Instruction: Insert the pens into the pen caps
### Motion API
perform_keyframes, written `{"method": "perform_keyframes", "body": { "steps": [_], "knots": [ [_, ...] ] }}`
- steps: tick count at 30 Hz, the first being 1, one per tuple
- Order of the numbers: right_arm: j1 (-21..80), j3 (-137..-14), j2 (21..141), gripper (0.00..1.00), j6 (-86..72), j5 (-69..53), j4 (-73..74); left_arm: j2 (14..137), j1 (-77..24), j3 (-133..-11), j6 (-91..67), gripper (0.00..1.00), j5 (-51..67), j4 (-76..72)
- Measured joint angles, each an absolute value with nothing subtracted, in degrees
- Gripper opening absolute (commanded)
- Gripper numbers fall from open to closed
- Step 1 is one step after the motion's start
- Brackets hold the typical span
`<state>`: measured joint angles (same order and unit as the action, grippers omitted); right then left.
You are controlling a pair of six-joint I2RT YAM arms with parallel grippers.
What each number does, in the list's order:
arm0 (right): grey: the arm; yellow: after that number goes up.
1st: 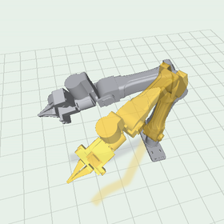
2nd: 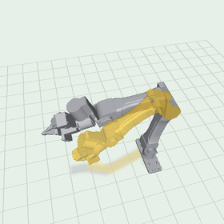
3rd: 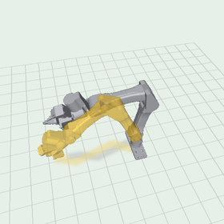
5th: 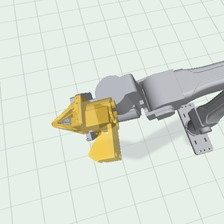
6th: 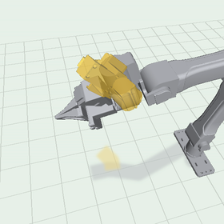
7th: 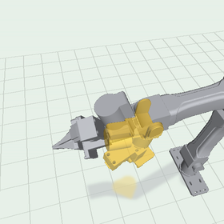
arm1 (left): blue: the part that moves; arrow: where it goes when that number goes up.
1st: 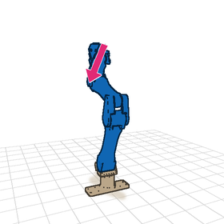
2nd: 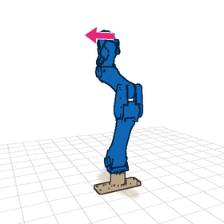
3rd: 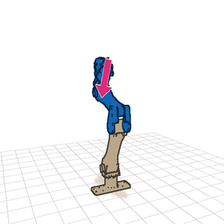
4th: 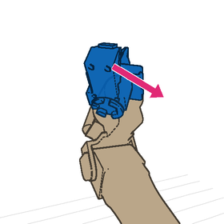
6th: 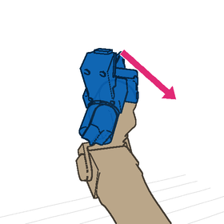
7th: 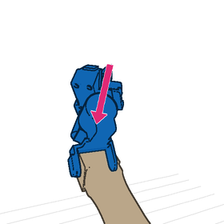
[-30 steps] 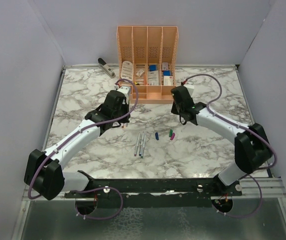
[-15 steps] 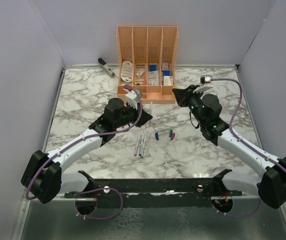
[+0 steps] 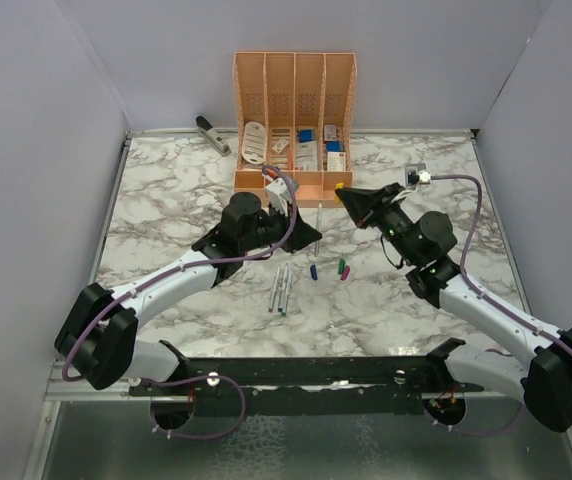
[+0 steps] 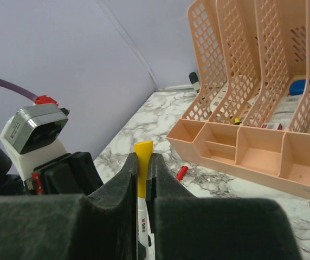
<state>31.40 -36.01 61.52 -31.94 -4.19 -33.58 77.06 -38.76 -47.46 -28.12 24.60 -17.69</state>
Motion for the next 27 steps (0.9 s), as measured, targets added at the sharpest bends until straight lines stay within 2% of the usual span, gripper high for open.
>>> {"method": "perform_keyframes", "body": {
  "steps": [12, 27],
  "knots": [
    [31.40, -32.97, 62.89, 0.01, -31.75, -6.92, -43.38, 79.79, -38.87, -49.04, -30.24, 0.00, 30.74, -20.43],
    [31.40, -32.23, 62.92, 0.01, -29.08, -6.96, -46.50, 80.55, -38.87, -49.04, -32.25, 0.00, 37.95, -25.15]
  ]
}}
